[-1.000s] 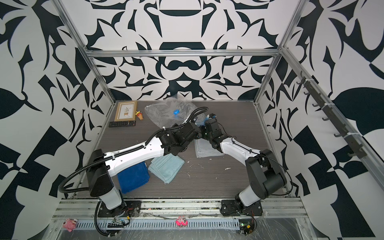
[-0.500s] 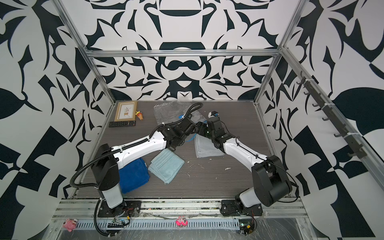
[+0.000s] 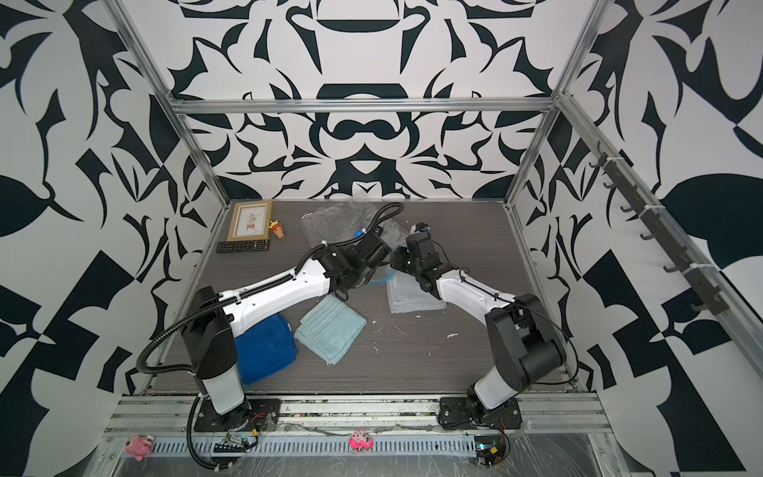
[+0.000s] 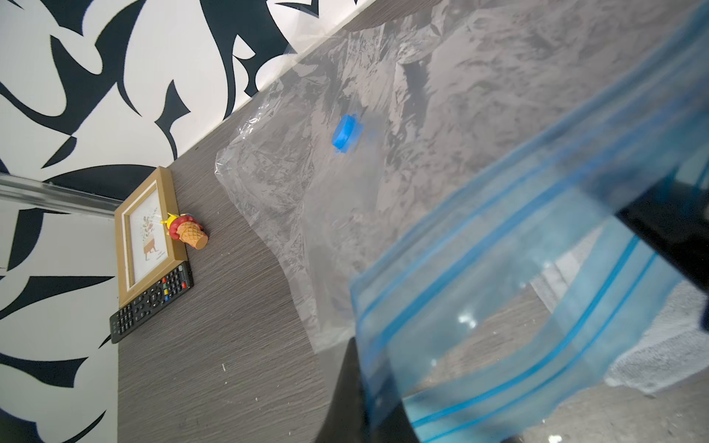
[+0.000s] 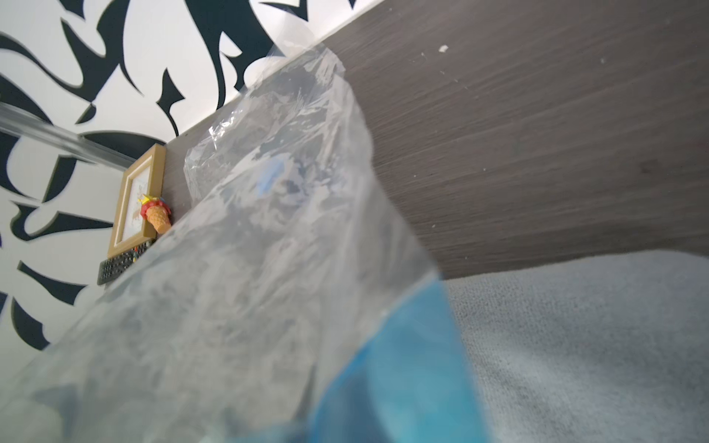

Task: Place the folded towel into the vacuum bag
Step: Adjust the vacuum bag at the center of the board.

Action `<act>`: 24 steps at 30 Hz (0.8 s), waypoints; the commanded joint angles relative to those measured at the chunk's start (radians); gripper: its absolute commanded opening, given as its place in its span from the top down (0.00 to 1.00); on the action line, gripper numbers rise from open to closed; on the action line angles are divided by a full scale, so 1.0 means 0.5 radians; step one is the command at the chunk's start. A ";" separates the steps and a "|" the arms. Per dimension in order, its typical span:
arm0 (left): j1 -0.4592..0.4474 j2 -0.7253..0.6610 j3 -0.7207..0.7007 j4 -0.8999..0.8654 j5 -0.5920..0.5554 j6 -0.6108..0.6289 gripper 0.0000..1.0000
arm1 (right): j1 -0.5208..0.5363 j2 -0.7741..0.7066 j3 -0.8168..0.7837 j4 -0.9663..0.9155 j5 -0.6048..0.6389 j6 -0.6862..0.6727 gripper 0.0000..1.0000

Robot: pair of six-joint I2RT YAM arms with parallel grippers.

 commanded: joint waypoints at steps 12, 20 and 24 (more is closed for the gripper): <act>-0.006 -0.271 -0.504 0.125 -0.001 0.044 0.23 | -0.009 -0.071 0.176 0.087 -0.125 0.088 1.00; -0.003 -0.275 -0.590 0.205 0.061 0.055 0.26 | -0.009 -0.083 0.194 0.070 -0.159 0.089 1.00; 0.026 -0.289 -0.604 0.196 0.106 0.082 0.38 | -0.008 -0.090 0.191 0.065 -0.188 0.074 1.00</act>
